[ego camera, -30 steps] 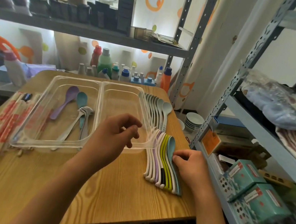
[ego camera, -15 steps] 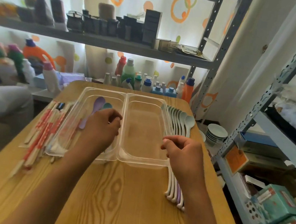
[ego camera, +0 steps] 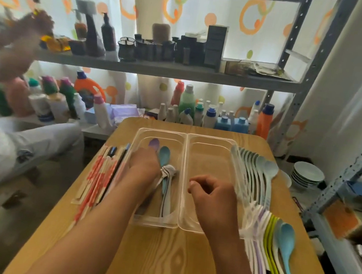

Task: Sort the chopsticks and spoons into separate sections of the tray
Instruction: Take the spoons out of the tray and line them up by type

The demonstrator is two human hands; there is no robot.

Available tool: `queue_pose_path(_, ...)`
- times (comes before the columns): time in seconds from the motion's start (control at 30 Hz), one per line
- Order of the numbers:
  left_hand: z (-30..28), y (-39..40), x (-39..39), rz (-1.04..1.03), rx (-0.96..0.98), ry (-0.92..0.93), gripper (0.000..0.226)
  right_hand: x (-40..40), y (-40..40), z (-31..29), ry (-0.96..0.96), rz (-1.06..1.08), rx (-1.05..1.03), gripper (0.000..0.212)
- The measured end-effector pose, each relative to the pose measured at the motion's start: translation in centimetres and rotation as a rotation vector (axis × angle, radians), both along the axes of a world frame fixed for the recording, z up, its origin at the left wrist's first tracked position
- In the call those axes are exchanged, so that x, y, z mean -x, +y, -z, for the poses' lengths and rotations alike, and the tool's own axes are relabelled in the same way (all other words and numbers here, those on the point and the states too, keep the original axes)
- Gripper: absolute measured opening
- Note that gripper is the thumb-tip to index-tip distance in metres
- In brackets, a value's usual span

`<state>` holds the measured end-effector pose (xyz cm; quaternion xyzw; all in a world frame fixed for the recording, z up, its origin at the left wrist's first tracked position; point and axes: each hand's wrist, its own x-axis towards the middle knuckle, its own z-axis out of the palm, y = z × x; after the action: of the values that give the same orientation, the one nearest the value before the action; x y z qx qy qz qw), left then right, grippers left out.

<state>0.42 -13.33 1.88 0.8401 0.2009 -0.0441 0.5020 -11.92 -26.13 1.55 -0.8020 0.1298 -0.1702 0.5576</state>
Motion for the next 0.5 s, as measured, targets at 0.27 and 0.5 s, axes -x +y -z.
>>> queue_pose_path(0.27, 0.2, -0.4, -0.8, 0.190, -0.456, -0.066, 0.044, -0.4, -0.7, -0.1, 0.035, 0.003, 0.002, 0.012)
queue_pose_path(0.5, 0.8, 0.1, -2.0, 0.262, -0.463, -0.028, 0.050, -0.5, -0.8, 0.0, 0.045, 0.007, -0.009, 0.011)
